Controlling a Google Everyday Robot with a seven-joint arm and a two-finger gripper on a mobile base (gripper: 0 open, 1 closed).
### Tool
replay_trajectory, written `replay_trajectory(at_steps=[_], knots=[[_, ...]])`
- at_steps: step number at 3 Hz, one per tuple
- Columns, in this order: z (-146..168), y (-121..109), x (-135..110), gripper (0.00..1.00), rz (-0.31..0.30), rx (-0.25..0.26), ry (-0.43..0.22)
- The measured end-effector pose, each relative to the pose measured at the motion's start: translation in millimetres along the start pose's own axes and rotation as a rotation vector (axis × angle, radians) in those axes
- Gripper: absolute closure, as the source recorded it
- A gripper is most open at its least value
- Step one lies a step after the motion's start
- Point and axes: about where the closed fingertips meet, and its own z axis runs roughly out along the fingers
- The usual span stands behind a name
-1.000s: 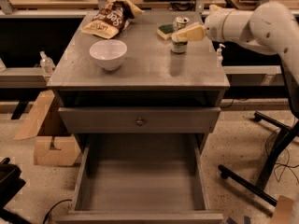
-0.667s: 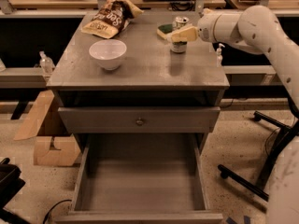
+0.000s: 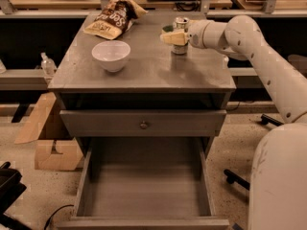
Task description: Place 7up can into middle drawer
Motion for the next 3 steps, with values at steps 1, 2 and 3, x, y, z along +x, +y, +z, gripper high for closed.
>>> replay_trajectory(at_steps=[1, 2, 3], knots=[[2.2, 2.2, 0.5, 0.49, 0.0, -0.004, 0.001], [6.0, 5.5, 1.4, 0.8, 0.001, -0.01, 0.002], [8.2, 7.5, 1.9, 1.0, 0.002, -0.014, 0.002]])
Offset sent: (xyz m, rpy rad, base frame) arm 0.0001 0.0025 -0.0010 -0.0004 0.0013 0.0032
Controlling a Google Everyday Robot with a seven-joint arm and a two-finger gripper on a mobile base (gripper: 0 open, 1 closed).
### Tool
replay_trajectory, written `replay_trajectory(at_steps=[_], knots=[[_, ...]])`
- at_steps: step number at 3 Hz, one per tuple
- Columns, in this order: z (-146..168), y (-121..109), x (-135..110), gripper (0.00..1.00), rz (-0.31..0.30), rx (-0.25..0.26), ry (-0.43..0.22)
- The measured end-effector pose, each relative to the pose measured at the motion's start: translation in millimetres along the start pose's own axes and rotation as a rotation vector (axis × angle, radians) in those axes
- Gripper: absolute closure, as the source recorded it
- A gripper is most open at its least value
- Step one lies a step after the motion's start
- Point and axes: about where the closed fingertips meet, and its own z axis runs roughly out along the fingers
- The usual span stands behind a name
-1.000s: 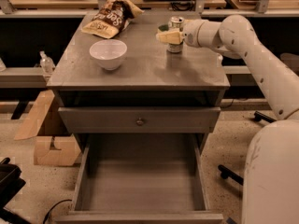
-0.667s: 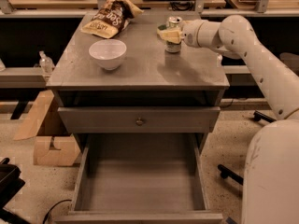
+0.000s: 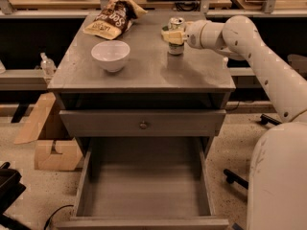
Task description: Place 7up can into middle drawer
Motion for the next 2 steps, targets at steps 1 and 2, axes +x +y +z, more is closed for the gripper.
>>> replay_trajectory(at_steps=[1, 2], knots=[[-2, 9, -7, 1.0, -0.018, -0.011, -0.008], [-34, 31, -35, 1.0, -0.094, 0.001, -0.041]])
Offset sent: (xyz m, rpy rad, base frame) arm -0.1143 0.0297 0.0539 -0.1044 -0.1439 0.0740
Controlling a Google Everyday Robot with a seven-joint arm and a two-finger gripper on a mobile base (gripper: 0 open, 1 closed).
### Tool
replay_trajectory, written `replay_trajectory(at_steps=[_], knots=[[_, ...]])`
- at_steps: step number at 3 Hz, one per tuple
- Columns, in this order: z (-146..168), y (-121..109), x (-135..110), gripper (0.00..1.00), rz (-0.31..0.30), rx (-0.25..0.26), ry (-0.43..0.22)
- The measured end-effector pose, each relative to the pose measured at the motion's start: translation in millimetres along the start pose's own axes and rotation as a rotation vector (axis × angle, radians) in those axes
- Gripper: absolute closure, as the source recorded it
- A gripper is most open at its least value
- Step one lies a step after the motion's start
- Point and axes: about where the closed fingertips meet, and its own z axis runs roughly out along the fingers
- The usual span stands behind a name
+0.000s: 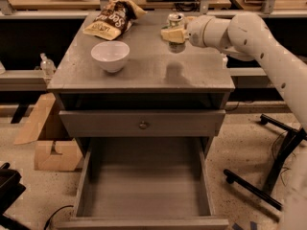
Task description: Place 7up can into middle drawer
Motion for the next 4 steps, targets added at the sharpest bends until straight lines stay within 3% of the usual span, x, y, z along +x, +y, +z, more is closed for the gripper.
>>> replay_trajectory(at_steps=[1, 2, 3, 4], knots=[[-48, 34, -31, 1.0, -0.073, 0.026, -0.04], [-90, 74, -29, 1.0, -0.111, 0.046, -0.051], [-138, 108, 1, 1.0, -0.106, 0.075, -0.054], [-135, 109, 0, 1.0, -0.106, 0.07, -0.054]])
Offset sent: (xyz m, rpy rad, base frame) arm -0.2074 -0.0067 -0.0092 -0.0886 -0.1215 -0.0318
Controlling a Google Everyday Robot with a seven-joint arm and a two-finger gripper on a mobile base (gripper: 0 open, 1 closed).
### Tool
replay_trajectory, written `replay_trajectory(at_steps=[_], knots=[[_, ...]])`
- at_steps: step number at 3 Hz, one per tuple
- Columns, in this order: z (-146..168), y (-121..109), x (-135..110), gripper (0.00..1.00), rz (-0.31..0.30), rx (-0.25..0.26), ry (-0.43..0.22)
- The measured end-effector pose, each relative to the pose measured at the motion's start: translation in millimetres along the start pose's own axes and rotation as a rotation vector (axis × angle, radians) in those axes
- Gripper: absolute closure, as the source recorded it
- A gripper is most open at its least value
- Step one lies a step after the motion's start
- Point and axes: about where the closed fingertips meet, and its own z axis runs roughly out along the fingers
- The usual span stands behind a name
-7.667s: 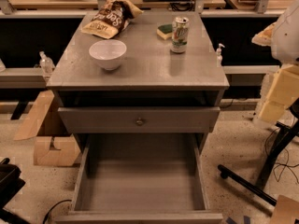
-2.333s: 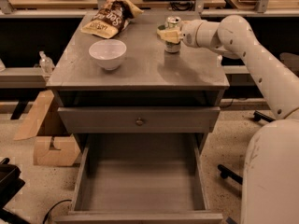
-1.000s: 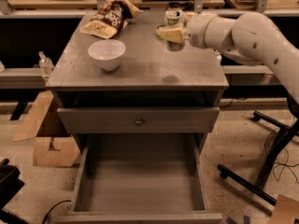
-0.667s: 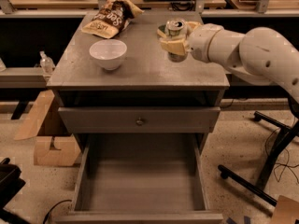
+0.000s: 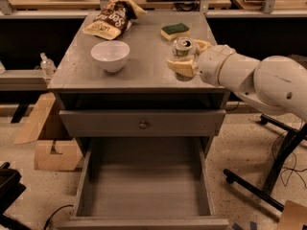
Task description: Place 7up can into middle drawer
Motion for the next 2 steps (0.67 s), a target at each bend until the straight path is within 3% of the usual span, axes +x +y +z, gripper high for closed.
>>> replay_trajectory(at_steps=[1, 2], knots=[[-11, 16, 14, 1.0, 0.033, -0.017, 0.012], [-39, 49, 36, 1.0, 0.092, -0.041, 0.023]])
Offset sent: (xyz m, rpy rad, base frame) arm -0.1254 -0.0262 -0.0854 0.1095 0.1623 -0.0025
